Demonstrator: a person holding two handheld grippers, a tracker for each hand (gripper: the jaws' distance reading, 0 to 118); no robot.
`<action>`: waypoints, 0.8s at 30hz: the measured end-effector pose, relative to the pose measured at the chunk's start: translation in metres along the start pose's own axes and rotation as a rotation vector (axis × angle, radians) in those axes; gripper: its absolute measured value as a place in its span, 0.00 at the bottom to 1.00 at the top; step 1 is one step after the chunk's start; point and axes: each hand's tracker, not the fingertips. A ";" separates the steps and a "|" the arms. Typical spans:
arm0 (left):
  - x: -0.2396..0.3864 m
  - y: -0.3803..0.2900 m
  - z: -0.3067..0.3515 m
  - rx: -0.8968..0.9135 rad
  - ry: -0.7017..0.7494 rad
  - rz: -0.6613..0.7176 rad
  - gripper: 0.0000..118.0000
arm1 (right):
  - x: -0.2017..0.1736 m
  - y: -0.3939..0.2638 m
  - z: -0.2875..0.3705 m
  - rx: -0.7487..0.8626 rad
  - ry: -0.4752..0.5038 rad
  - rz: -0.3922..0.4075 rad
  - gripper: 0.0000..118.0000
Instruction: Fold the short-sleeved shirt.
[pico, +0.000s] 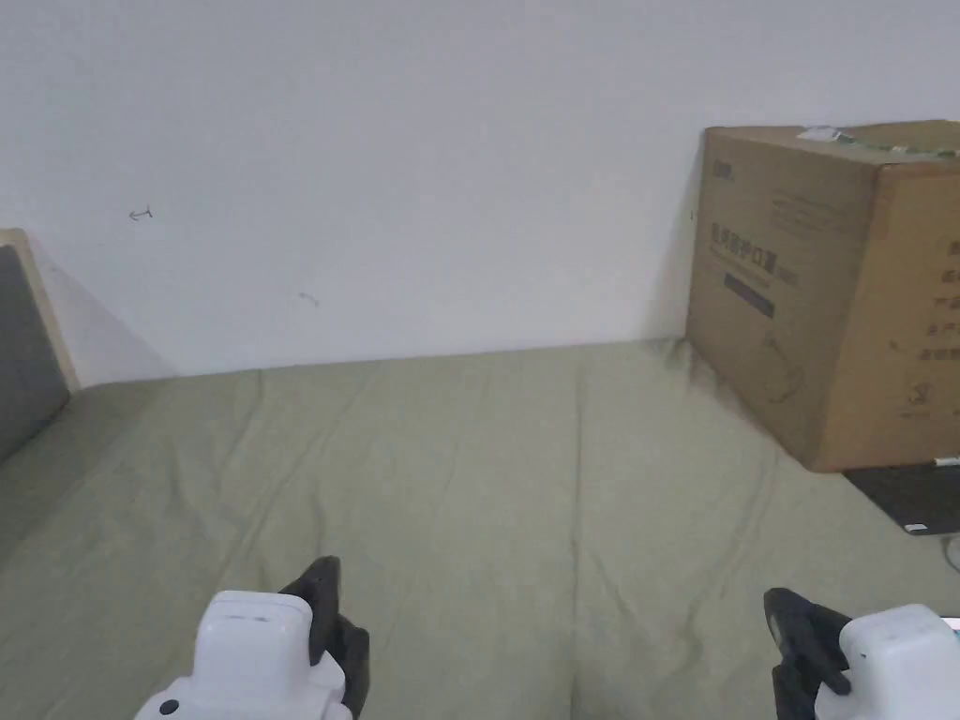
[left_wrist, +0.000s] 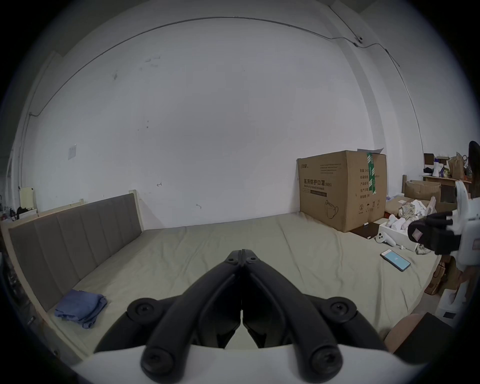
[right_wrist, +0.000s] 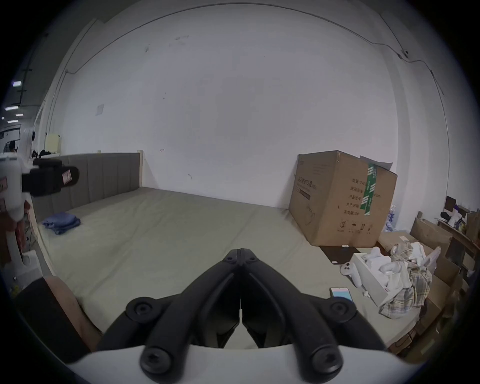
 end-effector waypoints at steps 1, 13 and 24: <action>0.001 -0.002 0.001 0.002 -0.002 0.001 0.00 | 0.003 -0.003 0.001 -0.004 -0.003 -0.006 0.00; -0.008 -0.025 0.013 -0.022 0.141 0.106 0.99 | 0.006 -0.010 -0.001 0.001 0.016 -0.136 1.00; -0.010 -0.063 0.014 -0.044 0.198 0.055 1.00 | -0.006 -0.028 -0.003 0.060 -0.072 -0.120 1.00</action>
